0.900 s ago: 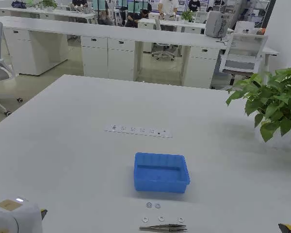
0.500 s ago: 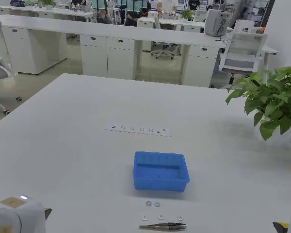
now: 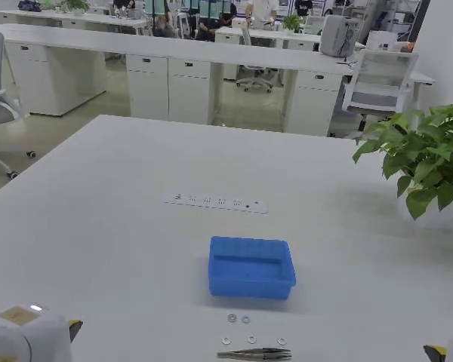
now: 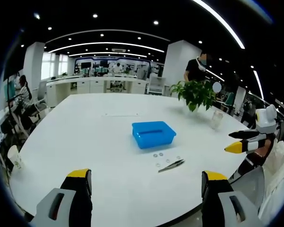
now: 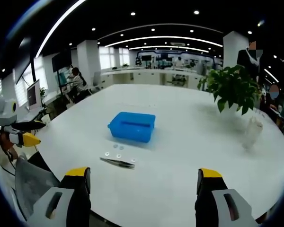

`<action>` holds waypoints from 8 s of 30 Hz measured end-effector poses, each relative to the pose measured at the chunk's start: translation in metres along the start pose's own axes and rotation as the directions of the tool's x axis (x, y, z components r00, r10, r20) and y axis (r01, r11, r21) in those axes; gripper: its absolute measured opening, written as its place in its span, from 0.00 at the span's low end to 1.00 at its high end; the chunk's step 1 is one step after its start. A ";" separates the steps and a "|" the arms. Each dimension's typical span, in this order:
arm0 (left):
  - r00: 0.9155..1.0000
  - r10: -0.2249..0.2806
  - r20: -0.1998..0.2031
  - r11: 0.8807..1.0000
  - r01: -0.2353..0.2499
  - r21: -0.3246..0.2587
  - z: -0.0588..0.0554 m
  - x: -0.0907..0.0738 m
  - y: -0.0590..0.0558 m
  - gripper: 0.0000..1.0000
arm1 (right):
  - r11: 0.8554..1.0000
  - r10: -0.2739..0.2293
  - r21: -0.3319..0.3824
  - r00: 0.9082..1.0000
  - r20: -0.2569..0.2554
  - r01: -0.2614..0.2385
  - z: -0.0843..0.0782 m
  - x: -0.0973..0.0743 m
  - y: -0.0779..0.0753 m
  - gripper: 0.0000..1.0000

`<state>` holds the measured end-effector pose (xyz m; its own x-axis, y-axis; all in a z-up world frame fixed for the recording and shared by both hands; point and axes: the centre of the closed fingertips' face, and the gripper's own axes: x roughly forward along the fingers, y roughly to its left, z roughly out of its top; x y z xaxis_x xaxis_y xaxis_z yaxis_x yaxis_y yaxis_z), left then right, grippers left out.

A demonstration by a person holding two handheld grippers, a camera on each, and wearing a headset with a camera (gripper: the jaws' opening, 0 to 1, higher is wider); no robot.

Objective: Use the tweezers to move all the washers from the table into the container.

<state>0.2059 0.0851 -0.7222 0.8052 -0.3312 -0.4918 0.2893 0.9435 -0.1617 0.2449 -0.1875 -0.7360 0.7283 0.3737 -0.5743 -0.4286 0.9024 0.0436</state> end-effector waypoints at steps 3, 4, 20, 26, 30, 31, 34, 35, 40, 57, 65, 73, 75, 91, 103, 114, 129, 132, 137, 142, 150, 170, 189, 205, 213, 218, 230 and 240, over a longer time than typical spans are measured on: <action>1.000 0.005 0.005 1.000 -0.005 0.005 0.001 0.000 0.001 0.99 | 1.000 0.003 -0.001 1.000 0.000 -0.003 0.001 0.000 0.000 0.92; 1.000 0.006 0.007 1.000 -0.006 0.003 0.001 0.000 0.001 0.99 | 1.000 0.003 -0.003 1.000 0.005 -0.003 0.002 0.000 0.000 0.92; 1.000 0.010 0.018 1.000 -0.011 0.027 0.003 -0.001 -0.004 0.99 | 0.999 0.017 -0.034 1.000 -0.005 -0.017 0.004 0.002 0.002 0.90; 1.000 0.003 0.022 0.999 -0.004 0.034 0.005 0.001 -0.008 0.99 | 0.999 0.023 -0.031 1.000 0.002 -0.023 0.006 0.005 0.002 0.90; 1.000 -0.004 0.009 0.998 0.003 0.057 0.005 0.004 -0.009 0.93 | 0.999 0.031 -0.034 1.000 -0.005 -0.031 0.005 0.008 0.004 0.90; 1.000 -0.003 0.005 0.998 0.003 0.062 0.005 0.005 -0.009 0.93 | 0.999 0.033 -0.033 0.999 -0.006 -0.034 0.006 0.009 0.005 0.90; 1.000 -0.006 0.007 0.998 0.005 0.064 0.007 0.008 -0.008 0.93 | 0.999 0.040 -0.031 0.999 -0.010 -0.040 0.005 0.012 0.006 0.90; 1.000 -0.006 0.005 0.998 0.006 0.064 0.007 0.009 -0.008 0.92 | 0.999 0.041 -0.031 0.999 -0.014 -0.041 0.005 0.014 0.006 0.89; 1.000 -0.013 0.004 0.997 0.013 0.081 0.010 0.015 -0.008 0.90 | 0.998 0.052 -0.025 0.999 -0.015 -0.052 0.005 0.019 0.008 0.86; 0.970 -0.183 -0.160 0.929 0.224 0.295 0.001 0.070 -0.032 0.52 | 0.992 0.122 -0.020 0.990 -0.073 -0.124 -0.011 0.041 0.021 0.80; 0.939 -0.240 -0.247 0.878 0.318 0.357 -0.005 0.099 -0.040 0.37 | 0.990 0.141 -0.007 0.985 -0.095 -0.142 -0.018 0.043 0.021 0.78; 0.894 -0.271 -0.358 0.808 0.413 0.420 -0.019 0.127 -0.045 0.25 | 0.989 0.149 -0.001 0.982 -0.113 -0.150 -0.025 0.047 0.022 0.77; 0.886 -0.266 -0.380 0.793 0.425 0.436 -0.024 0.133 -0.044 0.23 | 0.989 0.150 0.004 0.982 -0.117 -0.151 -0.027 0.047 0.022 0.77; 0.788 -0.280 -0.548 0.707 0.555 0.438 -0.066 0.170 -0.048 0.13 | 0.988 0.154 0.033 0.976 -0.157 -0.150 -0.043 0.052 0.022 0.77; 0.742 -0.277 -0.611 0.687 0.597 0.413 -0.082 0.182 -0.047 0.10 | 0.988 0.154 0.041 0.974 -0.168 -0.149 -0.045 0.056 0.019 0.76; 0.736 -0.257 -0.627 0.646 0.613 0.455 -0.088 0.184 -0.051 0.02 | 0.988 0.157 0.037 0.972 -0.175 -0.153 -0.046 0.056 0.019 0.75; 0.748 -0.256 -0.612 0.615 0.615 0.494 -0.080 0.174 -0.055 0.00 | 0.984 0.178 0.020 0.970 -0.164 -0.177 -0.038 0.057 0.026 0.74; 0.754 -0.259 -0.603 0.614 0.611 0.500 -0.075 0.168 -0.057 0.00 | 0.983 0.185 0.012 0.970 -0.158 -0.185 -0.035 0.057 0.028 0.73; 0.774 -0.271 -0.572 0.629 0.593 0.504 -0.062 0.159 -0.061 0.00 | 0.979 0.199 -0.004 0.967 -0.156 -0.202 -0.033 0.056 0.033 0.71; 0.797 -0.293 -0.528 0.643 0.573 0.508 -0.046 0.149 -0.072 0.00 | 0.975 0.215 -0.020 0.965 -0.149 -0.221 -0.029 0.054 0.037 0.69; 0.818 -0.312 -0.483 0.646 0.555 0.524 -0.029 0.130 -0.083 0.00 | 0.950 0.294 -0.063 0.943 -0.154 -0.306 -0.024 0.057 0.056 0.61; 0.773 -0.351 -0.528 0.549 0.627 0.553 -0.010 0.085 -0.097 0.00 | 0.681 0.578 -0.356 0.769 -0.275 -0.639 -0.006 0.070 0.137 0.24; 0.714 -0.352 -0.606 0.446 0.697 0.562 0.002 0.057 -0.108 0.00 | 0.459 0.627 -0.498 0.666 -0.405 -0.736 -0.003 0.067 0.166 0.09; 0.732 -0.364 -0.576 0.430 0.681 0.593 0.011 0.051 -0.111 0.00 | 0.426 0.619 -0.526 0.661 -0.425 -0.736 -0.004 0.063 0.169 0.02; 0.808 -0.410 -0.423 0.594 0.588 0.548 0.029 0.054 -0.104 0.09 | 0.490 0.619 -0.495 0.686 -0.382 -0.718 0.005 0.065 0.167 0.01; 0.871 -0.408 -0.274 0.728 0.491 0.479 0.045 0.047 -0.092 0.21 | 0.530 0.621 -0.470 0.701 -0.351 -0.705 0.010 0.066 0.166 0.01; 0.970 -0.213 -0.118 0.926 0.239 0.292 0.022 0.014 -0.041 0.57 | 0.670 0.616 -0.356 0.756 -0.222 -0.651 0.031 0.091 0.152 0.01; 0.998 -0.059 -0.027 0.982 0.063 0.180 0.009 -0.007 -0.022 0.81 | 0.712 0.575 -0.366 0.797 -0.184 -0.599 0.041 0.120 0.140 0.01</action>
<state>0.1987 0.0662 -0.7075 0.7724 -0.3856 -0.5047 0.4275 0.9033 -0.0359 0.2943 -0.0076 -0.7652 0.2354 0.7775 -0.5831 -0.9372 0.3404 0.0757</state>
